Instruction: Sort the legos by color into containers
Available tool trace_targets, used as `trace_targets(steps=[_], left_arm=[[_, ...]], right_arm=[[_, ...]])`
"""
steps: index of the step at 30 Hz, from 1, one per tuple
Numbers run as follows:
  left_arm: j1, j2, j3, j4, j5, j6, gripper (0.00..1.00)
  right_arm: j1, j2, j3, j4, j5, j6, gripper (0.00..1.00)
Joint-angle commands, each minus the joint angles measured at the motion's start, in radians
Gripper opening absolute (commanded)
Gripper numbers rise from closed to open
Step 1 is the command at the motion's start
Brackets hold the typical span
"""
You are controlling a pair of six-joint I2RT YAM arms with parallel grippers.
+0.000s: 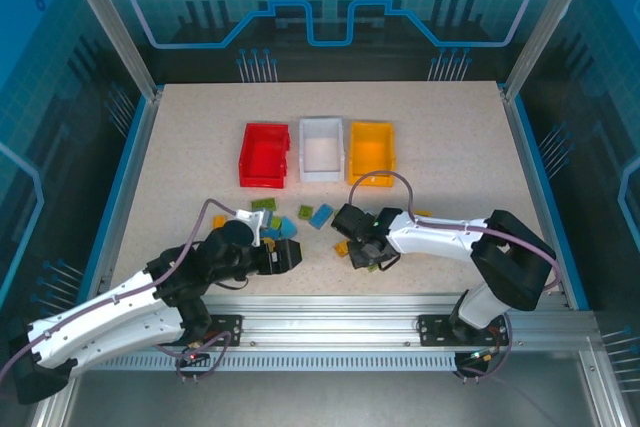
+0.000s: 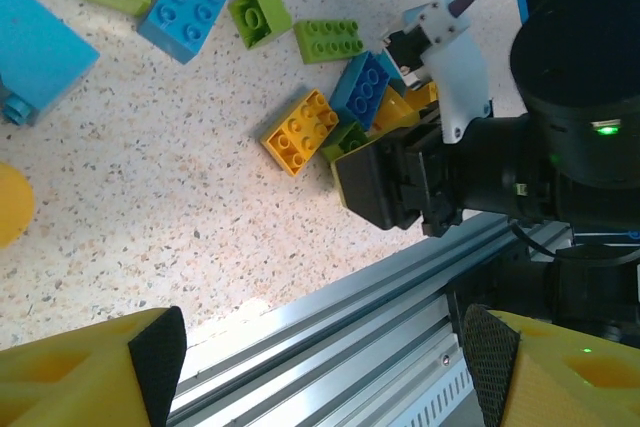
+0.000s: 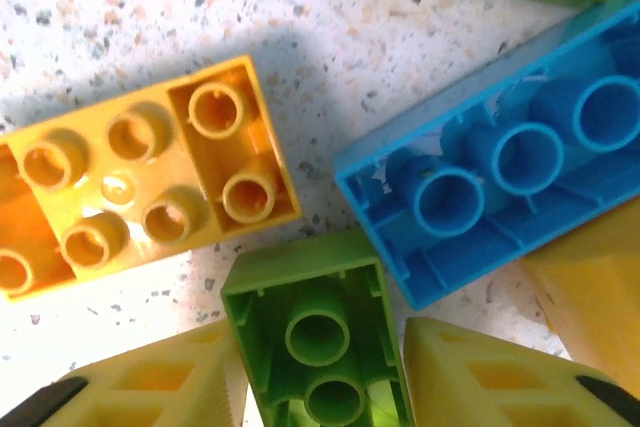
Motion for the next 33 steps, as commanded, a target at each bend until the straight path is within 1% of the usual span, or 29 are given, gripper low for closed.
trace_targets(steps=[1, 4, 8, 9, 11, 14, 18, 21, 27, 33], left_arm=[[-0.009, -0.007, -0.015, 0.049, 0.027, -0.021, 0.78], [-0.009, 0.02, -0.022, 0.095, 0.05, -0.025, 0.78], [-0.01, 0.044, -0.003, 0.133, 0.052, -0.021, 0.77], [-0.01, 0.046, 0.008, 0.136, 0.043, -0.015, 0.77], [-0.009, 0.053, 0.033, 0.142, 0.022, -0.001, 0.77], [-0.01, 0.081, 0.079, 0.155, -0.009, 0.031, 0.77], [-0.009, 0.14, 0.157, 0.146, -0.07, 0.075, 0.77], [-0.008, 0.196, 0.222, 0.129, -0.104, 0.113, 0.77], [-0.006, 0.318, 0.361, 0.075, -0.171, 0.18, 0.77], [-0.005, 0.384, 0.415, 0.076, -0.179, 0.21, 0.77]], right_arm=[[0.009, -0.017, -0.021, -0.023, -0.006, 0.028, 0.4], [0.011, -0.042, -0.015, -0.031, 0.011, 0.034, 0.33], [0.009, -0.136, 0.03, -0.093, 0.052, 0.041, 0.31], [0.004, -0.161, 0.068, -0.114, 0.066, 0.039, 0.31], [-0.03, -0.198, 0.114, -0.136, 0.071, 0.021, 0.31], [-0.124, -0.204, 0.194, -0.126, 0.06, -0.028, 0.32], [-0.272, -0.109, 0.32, -0.064, 0.027, -0.088, 0.32], [-0.353, 0.006, 0.447, -0.032, 0.013, -0.12, 0.31], [-0.448, 0.268, 0.677, -0.062, 0.002, -0.121, 0.3], [-0.498, 0.451, 0.818, -0.102, -0.02, -0.12, 0.3]])
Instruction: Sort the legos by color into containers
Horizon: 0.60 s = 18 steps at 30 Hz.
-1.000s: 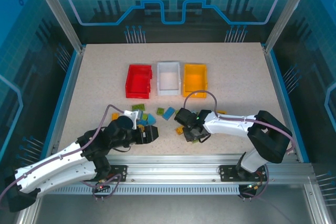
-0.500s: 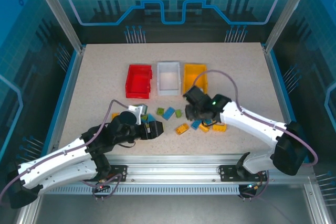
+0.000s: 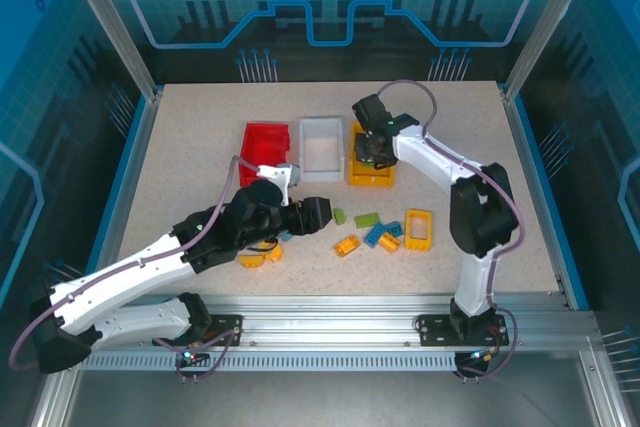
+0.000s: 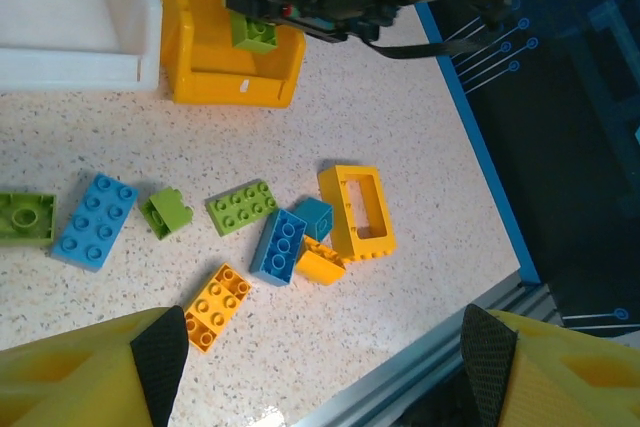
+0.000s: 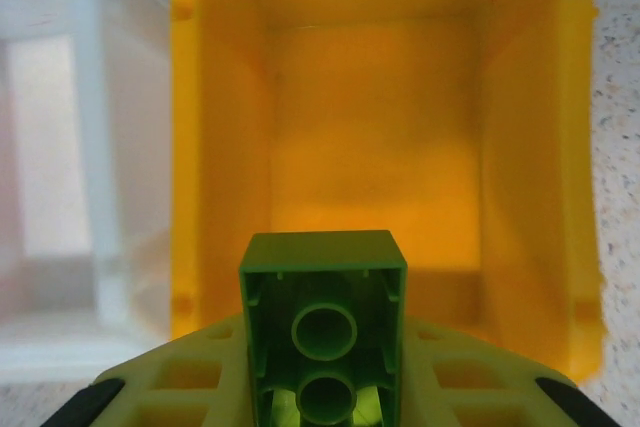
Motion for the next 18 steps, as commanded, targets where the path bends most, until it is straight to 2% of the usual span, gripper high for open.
trace_targets(steps=[1, 5, 11, 15, 18], left_arm=[[-0.004, 0.024, 0.04, -0.028, -0.031, 0.045, 0.77], [-0.003, 0.035, 0.034, -0.047, -0.026, 0.034, 0.77], [-0.003, 0.042, 0.008, -0.055, -0.002, 0.008, 0.77], [-0.004, 0.074, 0.009, -0.051, 0.026, -0.006, 0.75], [-0.004, 0.098, 0.013, -0.052, 0.046, -0.018, 0.73]], right_arm=[[-0.023, 0.069, 0.084, -0.055, -0.023, -0.016, 0.3], [-0.026, 0.109, 0.124, -0.08, -0.028, -0.023, 0.4], [-0.022, 0.049, 0.121, -0.093, -0.021, -0.026, 0.55], [-0.008, -0.059, 0.114, -0.116, 0.01, -0.041, 0.53], [0.0, -0.182, 0.047, -0.131, 0.041, -0.044, 0.52]])
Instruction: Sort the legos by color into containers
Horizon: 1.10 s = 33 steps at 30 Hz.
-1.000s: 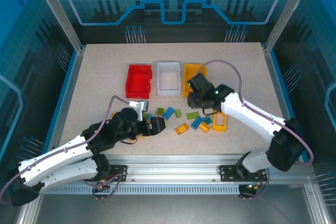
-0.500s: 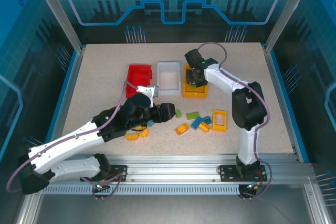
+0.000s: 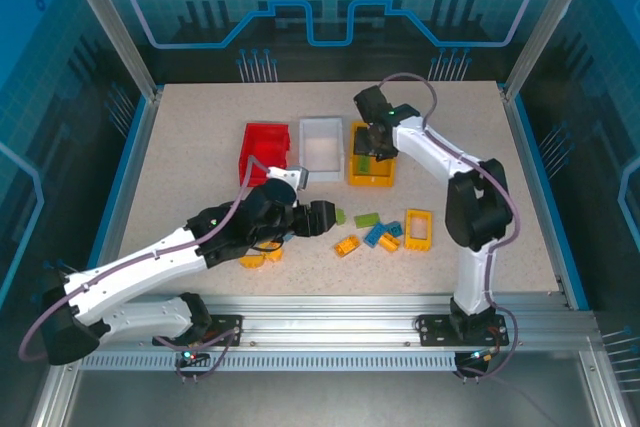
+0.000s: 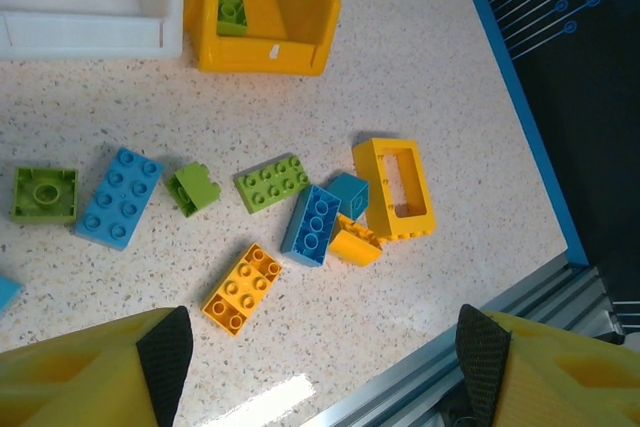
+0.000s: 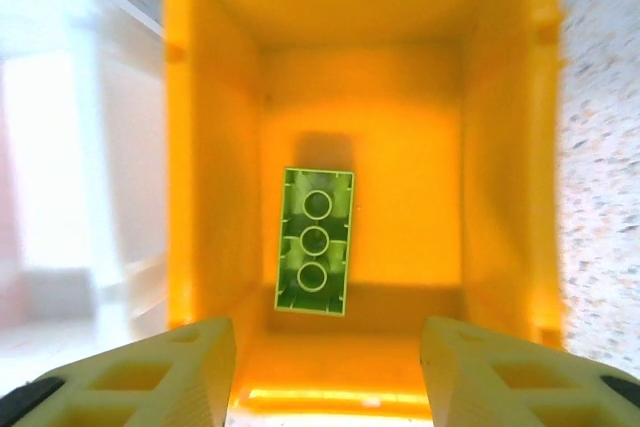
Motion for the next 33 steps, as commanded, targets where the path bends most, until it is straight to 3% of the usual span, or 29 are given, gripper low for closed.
trace_targets(steps=[1, 7, 12, 21, 33], left_arm=[[-0.005, 0.03, 0.007, -0.017, 0.038, -0.028, 0.73], [-0.031, 0.046, -0.033, 0.071, 0.109, -0.029, 0.72], [-0.097, 0.124, -0.079, 0.262, 0.179, -0.058, 0.73], [-0.153, 0.272, -0.038, 0.35, 0.189, -0.082, 0.72], [-0.159, 0.258, -0.045, 0.338, 0.176, -0.076, 0.72]], right_arm=[[0.013, -0.199, -0.069, -0.054, 0.05, -0.01, 0.51], [-0.051, -0.574, -0.497, -0.094, 0.104, 0.08, 0.48], [-0.173, -0.795, -0.833, -0.04, -0.03, 0.108, 0.48], [-0.223, -0.644, -0.926, 0.048, -0.083, 0.085, 0.4], [-0.25, -0.495, -0.908, 0.115, -0.084, 0.043, 0.25]])
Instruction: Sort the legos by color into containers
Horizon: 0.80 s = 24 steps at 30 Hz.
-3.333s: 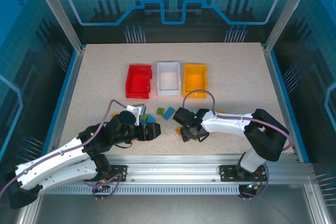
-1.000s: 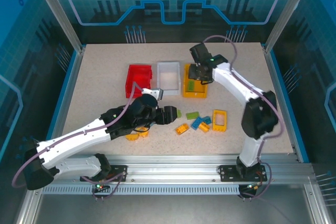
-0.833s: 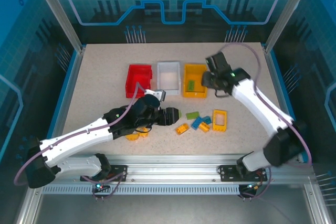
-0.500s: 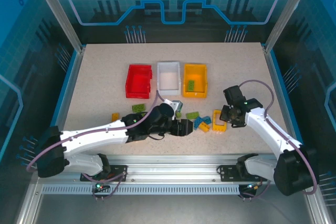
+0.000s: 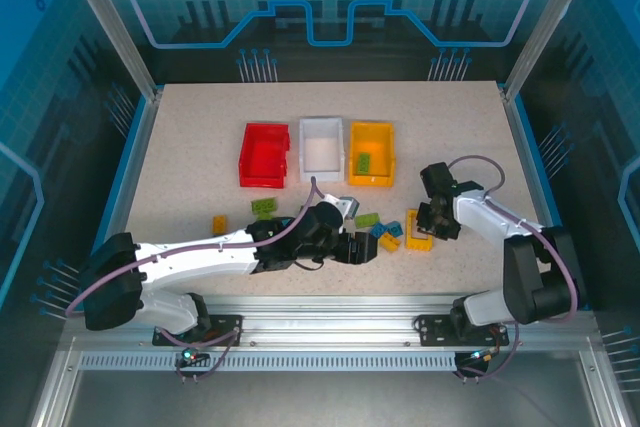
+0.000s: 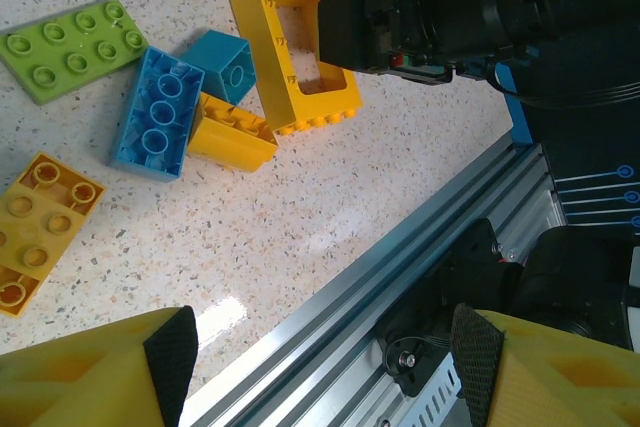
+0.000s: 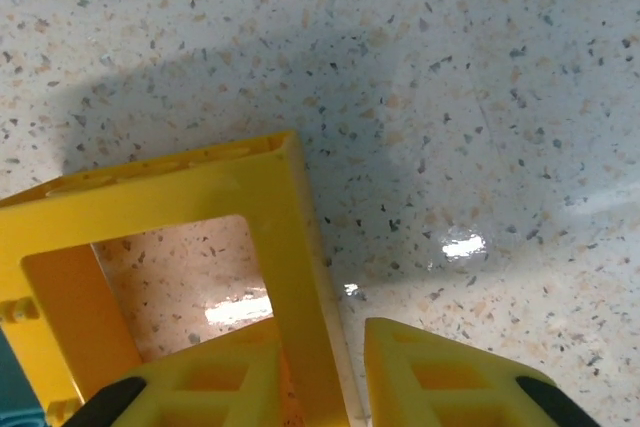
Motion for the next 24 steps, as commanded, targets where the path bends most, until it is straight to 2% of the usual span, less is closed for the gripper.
trace_targets(steps=[1, 3, 6, 9, 12, 15, 17, 21, 24], left_arm=[[-0.007, -0.025, 0.015, 0.003, 0.001, -0.001, 0.72], [-0.007, -0.041, 0.017, -0.015, -0.011, 0.005, 0.72], [-0.006, -0.085, 0.039, -0.092, -0.062, 0.031, 0.72], [0.006, -0.154, 0.098, -0.262, -0.166, 0.065, 0.72], [0.078, -0.231, 0.137, -0.393, -0.221, 0.076, 0.72], [0.199, -0.3, 0.144, -0.451, -0.197, 0.093, 0.73], [0.295, -0.324, 0.157, -0.485, -0.161, 0.111, 0.73], [0.454, -0.329, 0.197, -0.516, -0.103, 0.159, 0.73], [0.548, -0.321, 0.211, -0.509, -0.052, 0.17, 0.73]], right_arm=[[-0.016, 0.02, 0.013, 0.012, -0.004, -0.011, 0.22], [-0.012, 0.004, 0.019, 0.004, 0.016, -0.013, 0.17], [0.039, -0.078, 0.06, -0.055, 0.112, -0.014, 0.13], [0.135, -0.155, 0.172, -0.144, 0.205, -0.009, 0.13], [0.244, -0.143, 0.303, -0.195, 0.235, 0.016, 0.13], [0.347, -0.049, 0.447, -0.18, 0.211, 0.052, 0.13], [0.405, 0.069, 0.576, -0.177, 0.2, 0.067, 0.13], [0.462, 0.314, 0.846, -0.18, 0.189, 0.059, 0.13], [0.458, 0.513, 1.061, -0.221, 0.172, 0.055, 0.12]])
